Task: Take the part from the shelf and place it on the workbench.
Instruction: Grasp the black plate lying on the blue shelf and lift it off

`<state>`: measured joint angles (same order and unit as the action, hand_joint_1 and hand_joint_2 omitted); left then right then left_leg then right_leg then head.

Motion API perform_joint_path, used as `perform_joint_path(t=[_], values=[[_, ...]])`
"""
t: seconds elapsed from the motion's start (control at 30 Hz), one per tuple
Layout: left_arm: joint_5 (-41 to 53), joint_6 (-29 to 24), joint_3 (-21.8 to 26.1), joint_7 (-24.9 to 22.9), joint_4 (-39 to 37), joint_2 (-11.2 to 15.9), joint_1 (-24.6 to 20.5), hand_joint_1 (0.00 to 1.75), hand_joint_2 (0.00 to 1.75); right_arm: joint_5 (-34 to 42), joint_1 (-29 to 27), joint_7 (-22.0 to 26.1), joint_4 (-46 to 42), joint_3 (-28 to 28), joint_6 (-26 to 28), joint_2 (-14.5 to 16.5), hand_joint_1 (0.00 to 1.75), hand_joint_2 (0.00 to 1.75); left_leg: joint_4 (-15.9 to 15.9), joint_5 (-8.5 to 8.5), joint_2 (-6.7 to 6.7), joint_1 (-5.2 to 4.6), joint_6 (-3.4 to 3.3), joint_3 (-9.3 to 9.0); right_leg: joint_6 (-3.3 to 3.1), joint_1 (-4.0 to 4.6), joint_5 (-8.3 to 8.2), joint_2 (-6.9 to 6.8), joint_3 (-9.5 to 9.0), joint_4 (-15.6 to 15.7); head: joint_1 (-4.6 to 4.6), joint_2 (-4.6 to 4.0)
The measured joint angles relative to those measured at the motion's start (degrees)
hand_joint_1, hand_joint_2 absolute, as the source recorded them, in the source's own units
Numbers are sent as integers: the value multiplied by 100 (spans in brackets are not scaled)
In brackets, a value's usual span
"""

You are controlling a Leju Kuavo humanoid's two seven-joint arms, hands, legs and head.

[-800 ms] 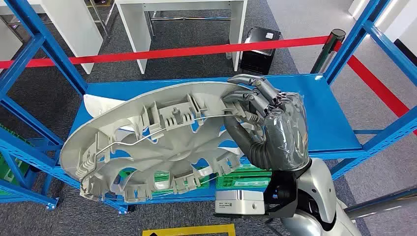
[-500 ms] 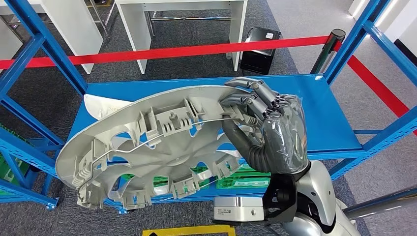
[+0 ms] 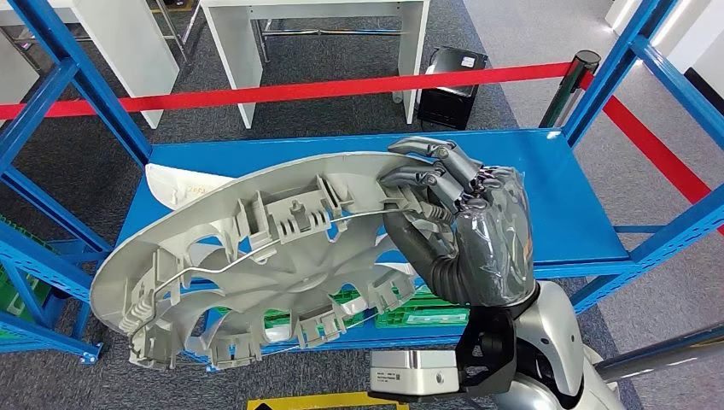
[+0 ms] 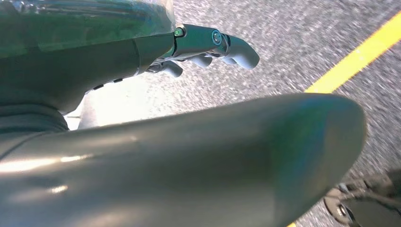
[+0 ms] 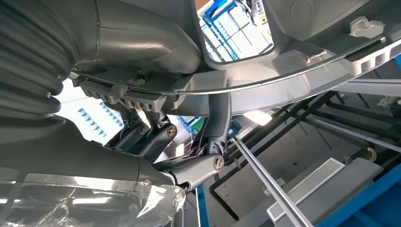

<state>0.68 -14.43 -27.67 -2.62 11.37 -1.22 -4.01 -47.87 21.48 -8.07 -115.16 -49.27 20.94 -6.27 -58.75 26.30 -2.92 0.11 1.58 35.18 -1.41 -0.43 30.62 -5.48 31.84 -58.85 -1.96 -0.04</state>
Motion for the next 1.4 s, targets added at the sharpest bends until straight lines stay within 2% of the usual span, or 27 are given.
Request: perform_joint_path(t=[1.4], values=[[0, 0, 0, -4, -4, 0, 39, 0, 175, -9, 5, -2, 0, 0, 0, 9, 175, 175, 15, -1, 94, -17, -64, 17, 55, -12, 1, -94, -33, 40, 9, 0]])
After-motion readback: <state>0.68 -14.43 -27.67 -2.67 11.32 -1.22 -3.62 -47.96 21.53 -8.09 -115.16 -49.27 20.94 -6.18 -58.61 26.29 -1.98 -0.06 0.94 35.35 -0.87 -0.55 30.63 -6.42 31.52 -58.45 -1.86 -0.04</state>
